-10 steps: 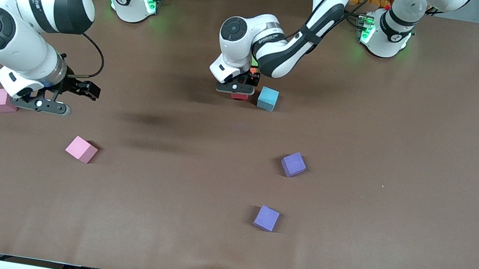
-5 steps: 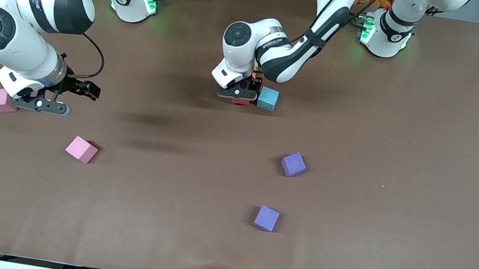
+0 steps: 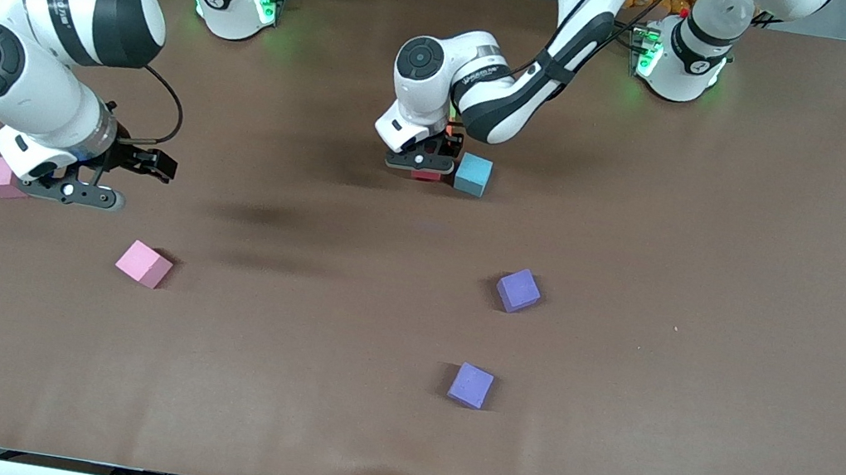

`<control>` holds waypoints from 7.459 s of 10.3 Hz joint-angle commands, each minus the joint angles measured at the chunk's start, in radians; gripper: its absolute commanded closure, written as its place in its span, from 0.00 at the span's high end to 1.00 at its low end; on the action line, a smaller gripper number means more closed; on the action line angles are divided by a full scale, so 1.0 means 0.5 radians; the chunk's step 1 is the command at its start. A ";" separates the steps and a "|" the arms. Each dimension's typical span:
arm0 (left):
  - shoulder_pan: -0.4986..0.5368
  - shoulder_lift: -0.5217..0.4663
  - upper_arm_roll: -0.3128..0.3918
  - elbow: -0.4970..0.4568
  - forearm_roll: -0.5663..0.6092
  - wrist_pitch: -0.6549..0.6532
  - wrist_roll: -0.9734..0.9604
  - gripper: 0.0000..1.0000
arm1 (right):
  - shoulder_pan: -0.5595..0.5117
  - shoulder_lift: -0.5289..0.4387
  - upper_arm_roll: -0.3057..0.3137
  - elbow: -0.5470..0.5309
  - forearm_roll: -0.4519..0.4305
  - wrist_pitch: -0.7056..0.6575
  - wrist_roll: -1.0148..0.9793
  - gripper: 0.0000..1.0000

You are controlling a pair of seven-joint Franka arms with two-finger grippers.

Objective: Arrange blocks into number 1
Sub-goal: 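Lower the pink cube next to the orange cube and open the left gripper, then reach the left gripper to a purple cube while the right gripper grasps cyan, then grasp the purple cube with the left gripper while the right gripper lifts cyan, then set the cyan cube next to the pink cube and open the right gripper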

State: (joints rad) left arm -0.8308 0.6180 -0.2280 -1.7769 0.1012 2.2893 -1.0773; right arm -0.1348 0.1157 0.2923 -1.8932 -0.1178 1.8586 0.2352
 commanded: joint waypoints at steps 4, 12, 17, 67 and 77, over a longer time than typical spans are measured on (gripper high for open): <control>0.020 -0.036 -0.032 -0.085 -0.031 0.048 0.023 1.00 | -0.013 0.063 0.008 0.050 0.021 -0.020 -0.007 1.00; 0.354 -0.367 0.027 0.213 0.049 -0.483 0.010 1.00 | 0.205 0.023 0.066 0.191 0.030 0.013 0.017 1.00; 0.833 -0.405 0.017 0.194 0.313 -0.504 0.346 1.00 | 0.398 0.124 0.063 0.197 0.112 0.123 0.045 1.00; 0.999 0.304 0.020 0.578 -0.037 -0.351 0.001 1.00 | 1.491 1.251 0.093 0.648 -0.534 0.873 1.941 0.00; 0.971 0.338 0.020 0.572 -0.031 -0.351 0.007 0.58 | 1.224 1.054 0.360 0.301 -0.534 0.728 1.818 0.00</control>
State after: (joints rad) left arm -0.3425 0.7893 -0.2207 -1.4939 0.0981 2.1186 -1.0810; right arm 0.5023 0.6887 0.4475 -1.6807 -0.3790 2.2126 1.1495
